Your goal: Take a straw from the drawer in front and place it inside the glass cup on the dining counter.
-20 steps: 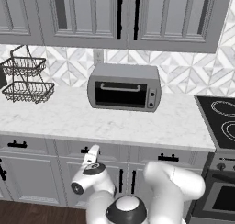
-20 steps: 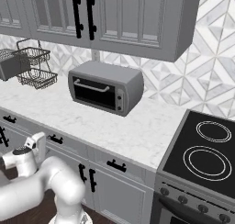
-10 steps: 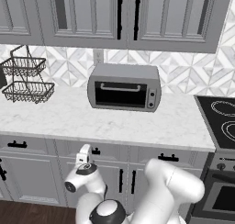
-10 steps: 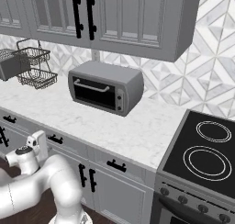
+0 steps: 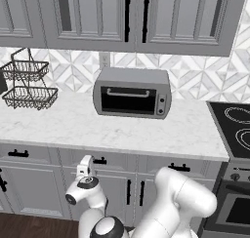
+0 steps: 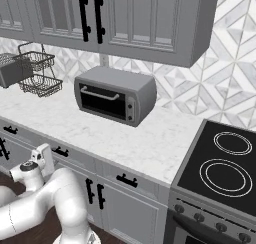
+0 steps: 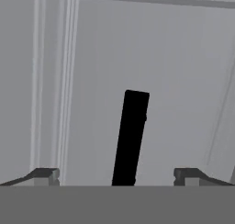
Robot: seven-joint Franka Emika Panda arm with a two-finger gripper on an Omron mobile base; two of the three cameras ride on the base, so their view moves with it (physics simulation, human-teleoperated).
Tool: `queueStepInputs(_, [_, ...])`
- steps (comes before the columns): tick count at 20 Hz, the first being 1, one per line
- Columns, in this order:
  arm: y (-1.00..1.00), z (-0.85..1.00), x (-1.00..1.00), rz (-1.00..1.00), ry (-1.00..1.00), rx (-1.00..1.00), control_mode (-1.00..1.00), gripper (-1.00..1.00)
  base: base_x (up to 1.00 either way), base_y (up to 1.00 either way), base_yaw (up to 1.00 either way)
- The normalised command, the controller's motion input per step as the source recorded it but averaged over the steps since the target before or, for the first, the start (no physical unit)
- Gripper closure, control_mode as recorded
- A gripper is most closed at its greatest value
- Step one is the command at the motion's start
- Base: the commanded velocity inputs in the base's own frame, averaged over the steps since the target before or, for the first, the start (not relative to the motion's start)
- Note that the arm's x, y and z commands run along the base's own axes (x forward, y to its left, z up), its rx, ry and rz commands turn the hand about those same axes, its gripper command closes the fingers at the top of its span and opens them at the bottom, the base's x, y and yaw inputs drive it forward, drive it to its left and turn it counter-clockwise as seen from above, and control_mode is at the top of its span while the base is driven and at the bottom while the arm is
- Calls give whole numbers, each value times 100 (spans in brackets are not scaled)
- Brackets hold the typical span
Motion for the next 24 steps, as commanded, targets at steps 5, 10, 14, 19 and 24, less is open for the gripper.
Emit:
queueStepInputs(5, [0, -19, 25, 2, 0, 0, -100, -100, 0, 0, 0])
queueStepInputs(10, [-11, -12, 22, 3, 0, 0, -100, -100, 0, 0, 0])
queueStepInputs(14, [-18, -18, 32, 5, 0, 2, -100, -100, 0, 0, 0])
queueStepInputs(19, [-25, -22, 41, 6, 3, 7, -100, -100, 0, 0, 0])
queueStepInputs(24, [-26, -31, 41, 7, 10, 9, -100, 100, 0, 0, 0])
